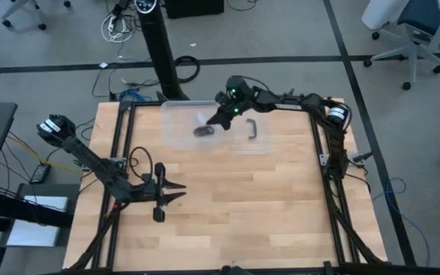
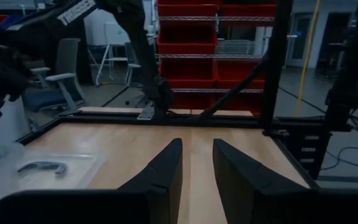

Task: Roll bandage
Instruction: Put the transparent zip bag into the transparent bin

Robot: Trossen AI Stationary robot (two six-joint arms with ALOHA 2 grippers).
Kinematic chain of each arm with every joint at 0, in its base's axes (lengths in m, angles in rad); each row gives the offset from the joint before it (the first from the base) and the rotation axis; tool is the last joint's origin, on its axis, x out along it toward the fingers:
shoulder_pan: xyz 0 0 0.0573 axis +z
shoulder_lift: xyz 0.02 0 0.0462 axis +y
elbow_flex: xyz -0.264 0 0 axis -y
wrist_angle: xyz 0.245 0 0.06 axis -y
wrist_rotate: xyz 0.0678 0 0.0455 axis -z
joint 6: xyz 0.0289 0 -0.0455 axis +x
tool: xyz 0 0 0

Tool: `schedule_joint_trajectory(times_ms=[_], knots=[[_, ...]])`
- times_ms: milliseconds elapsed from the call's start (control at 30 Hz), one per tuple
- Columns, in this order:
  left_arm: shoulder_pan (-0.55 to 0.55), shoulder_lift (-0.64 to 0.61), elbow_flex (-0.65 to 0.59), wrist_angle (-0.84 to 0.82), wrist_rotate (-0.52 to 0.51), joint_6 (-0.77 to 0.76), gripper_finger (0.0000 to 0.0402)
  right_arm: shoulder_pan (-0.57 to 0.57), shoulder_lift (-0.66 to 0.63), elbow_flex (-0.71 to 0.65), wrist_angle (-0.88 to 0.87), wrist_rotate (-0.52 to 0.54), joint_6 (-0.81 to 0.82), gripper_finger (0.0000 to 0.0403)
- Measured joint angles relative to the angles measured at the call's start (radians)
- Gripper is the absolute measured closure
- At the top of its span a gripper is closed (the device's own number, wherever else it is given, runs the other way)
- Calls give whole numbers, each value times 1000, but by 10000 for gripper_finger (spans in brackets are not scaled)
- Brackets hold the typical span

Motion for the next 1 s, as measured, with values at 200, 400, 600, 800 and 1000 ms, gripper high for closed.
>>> schedule_joint_trajectory(times_ms=[200, 400, 600, 800, 1000], knots=[[0, -1, 0, 8, 15, 7, 310, 43, 1, -9, 124, -109, 120, 402], [0, -1, 1, 18, 15, 5, 310, 45, -49, -6, 121, -53, 117, 400], [0, 0, 1, 22, 15, -2, 310, 56, -52, -7, 83, -34, 109, 340], [0, 0, 1, 21, 15, -4, 310, 69, -66, -7, 49, -40, 100, 246], [0, 0, 1, 20, 15, -5, 310, 71, -175, -7, -112, 65, -116, 210]])
